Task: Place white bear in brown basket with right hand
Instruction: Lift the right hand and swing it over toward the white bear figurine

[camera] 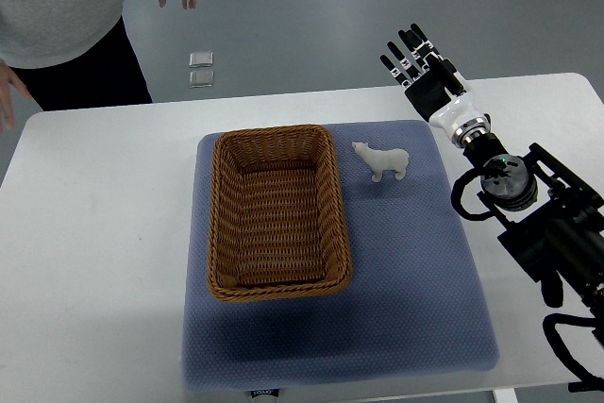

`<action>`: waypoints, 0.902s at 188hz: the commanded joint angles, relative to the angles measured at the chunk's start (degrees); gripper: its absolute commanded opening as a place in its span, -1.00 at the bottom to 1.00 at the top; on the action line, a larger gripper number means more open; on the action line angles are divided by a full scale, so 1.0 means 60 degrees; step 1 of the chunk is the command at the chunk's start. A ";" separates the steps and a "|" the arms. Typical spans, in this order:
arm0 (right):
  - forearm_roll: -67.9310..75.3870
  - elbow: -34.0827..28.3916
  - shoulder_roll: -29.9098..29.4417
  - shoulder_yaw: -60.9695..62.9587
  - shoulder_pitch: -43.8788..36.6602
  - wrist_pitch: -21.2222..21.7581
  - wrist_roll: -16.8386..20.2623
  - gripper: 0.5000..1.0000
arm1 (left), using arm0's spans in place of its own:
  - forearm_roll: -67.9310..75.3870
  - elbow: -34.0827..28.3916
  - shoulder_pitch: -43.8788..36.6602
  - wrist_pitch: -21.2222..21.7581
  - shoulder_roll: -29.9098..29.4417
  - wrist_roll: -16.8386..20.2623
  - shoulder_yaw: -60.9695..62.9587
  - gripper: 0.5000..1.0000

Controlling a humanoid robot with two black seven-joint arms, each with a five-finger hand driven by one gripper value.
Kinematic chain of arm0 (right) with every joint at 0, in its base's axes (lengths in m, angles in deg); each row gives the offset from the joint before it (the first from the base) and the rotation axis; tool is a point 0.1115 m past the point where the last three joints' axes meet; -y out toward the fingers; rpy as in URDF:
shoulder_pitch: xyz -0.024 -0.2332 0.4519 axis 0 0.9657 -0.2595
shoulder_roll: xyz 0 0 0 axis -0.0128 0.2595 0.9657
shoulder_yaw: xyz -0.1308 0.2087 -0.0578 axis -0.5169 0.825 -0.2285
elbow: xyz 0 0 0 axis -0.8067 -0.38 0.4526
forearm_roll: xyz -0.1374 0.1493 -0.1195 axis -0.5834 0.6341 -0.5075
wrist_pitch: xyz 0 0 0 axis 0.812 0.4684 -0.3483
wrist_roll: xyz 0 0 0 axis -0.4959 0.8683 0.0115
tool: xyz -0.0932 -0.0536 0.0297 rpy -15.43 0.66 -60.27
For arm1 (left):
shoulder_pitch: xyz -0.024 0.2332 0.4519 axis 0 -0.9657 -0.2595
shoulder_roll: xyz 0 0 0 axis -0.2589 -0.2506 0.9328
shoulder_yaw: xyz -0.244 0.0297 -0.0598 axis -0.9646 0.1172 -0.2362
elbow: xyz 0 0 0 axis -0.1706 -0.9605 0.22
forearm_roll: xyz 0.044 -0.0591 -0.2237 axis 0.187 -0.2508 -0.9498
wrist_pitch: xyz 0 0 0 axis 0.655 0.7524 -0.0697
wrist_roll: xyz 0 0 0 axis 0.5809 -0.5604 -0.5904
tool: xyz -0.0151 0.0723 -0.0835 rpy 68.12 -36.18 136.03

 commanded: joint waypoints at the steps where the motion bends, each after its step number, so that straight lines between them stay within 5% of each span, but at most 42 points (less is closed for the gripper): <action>1: 0.0000 0.0000 0.0000 0.0000 -0.0001 0.0000 0.0007 0.72 | 0.0000 0.0000 0.0010 0.0000 0.0000 -0.0004 -0.0004 1.00; 89: -0.0337 -0.0132 0.0205 -0.0732 -0.0337 0.0117 0.0036 0.71 | 0.0000 -0.0059 0.0010 0.0000 0.0000 0.0011 0.0011 1.00; 170: -0.2724 -0.0791 0.2388 -0.3720 -0.2608 0.0469 0.0740 0.71 | 0.0000 0.0014 0.0010 0.0000 0.0000 -0.0004 -0.0019 1.00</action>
